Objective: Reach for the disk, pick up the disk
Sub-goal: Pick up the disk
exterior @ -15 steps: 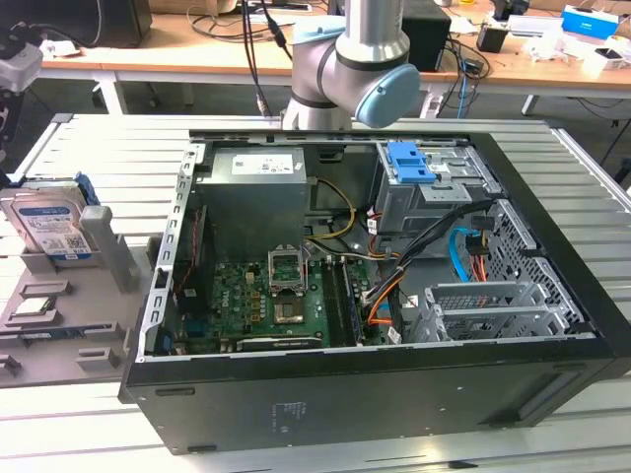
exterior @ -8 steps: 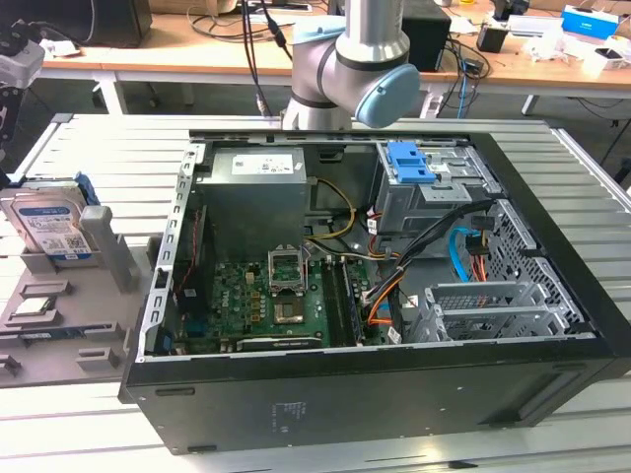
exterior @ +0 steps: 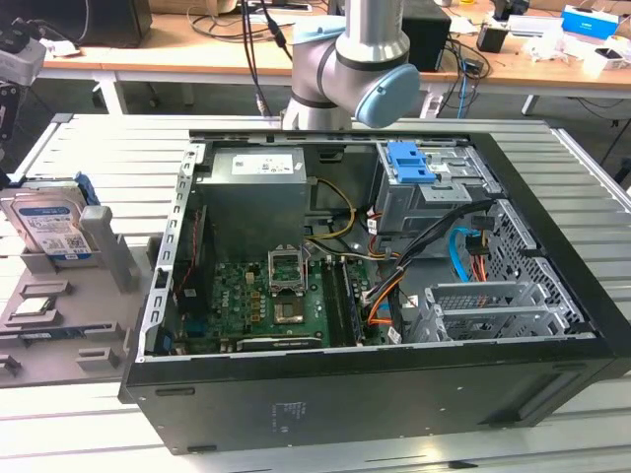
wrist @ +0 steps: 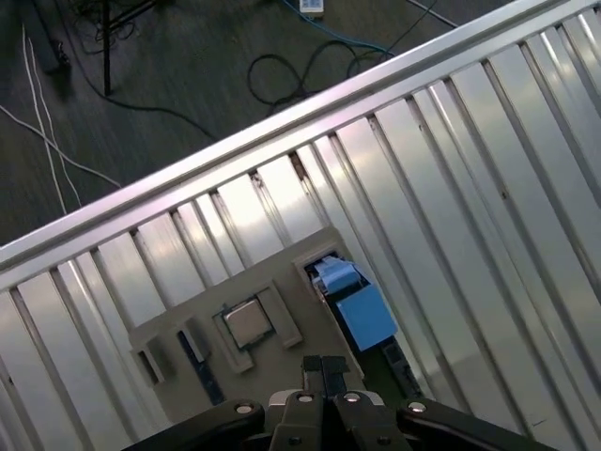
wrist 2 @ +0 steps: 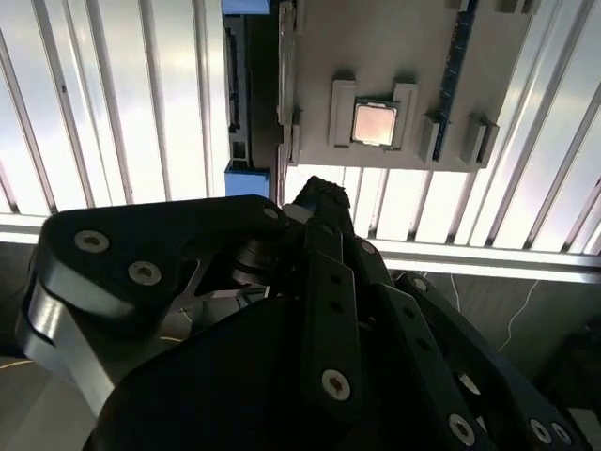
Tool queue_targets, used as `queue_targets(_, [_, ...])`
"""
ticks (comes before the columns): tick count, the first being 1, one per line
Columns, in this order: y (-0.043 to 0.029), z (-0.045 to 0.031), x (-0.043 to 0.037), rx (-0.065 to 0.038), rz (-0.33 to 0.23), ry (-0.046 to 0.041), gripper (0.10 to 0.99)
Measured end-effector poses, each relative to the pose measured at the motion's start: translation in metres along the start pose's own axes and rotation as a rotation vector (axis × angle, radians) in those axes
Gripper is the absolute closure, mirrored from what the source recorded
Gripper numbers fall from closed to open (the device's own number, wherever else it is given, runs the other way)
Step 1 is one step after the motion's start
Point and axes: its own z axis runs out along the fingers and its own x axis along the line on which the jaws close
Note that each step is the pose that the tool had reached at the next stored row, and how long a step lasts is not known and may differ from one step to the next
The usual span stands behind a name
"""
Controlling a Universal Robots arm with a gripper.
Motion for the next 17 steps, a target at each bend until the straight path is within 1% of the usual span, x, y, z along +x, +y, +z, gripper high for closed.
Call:
queue_targets(11, [0.0000,0.0000,0.0000,0.000,-0.132,0.0050,0.980])
queue_targets(13, [0.0000,0.0000,0.0000,0.000,-0.176,0.0067,0.980])
queue_targets(17, [0.0000,0.0000,0.0000,0.000,-0.236,0.0090,0.980])
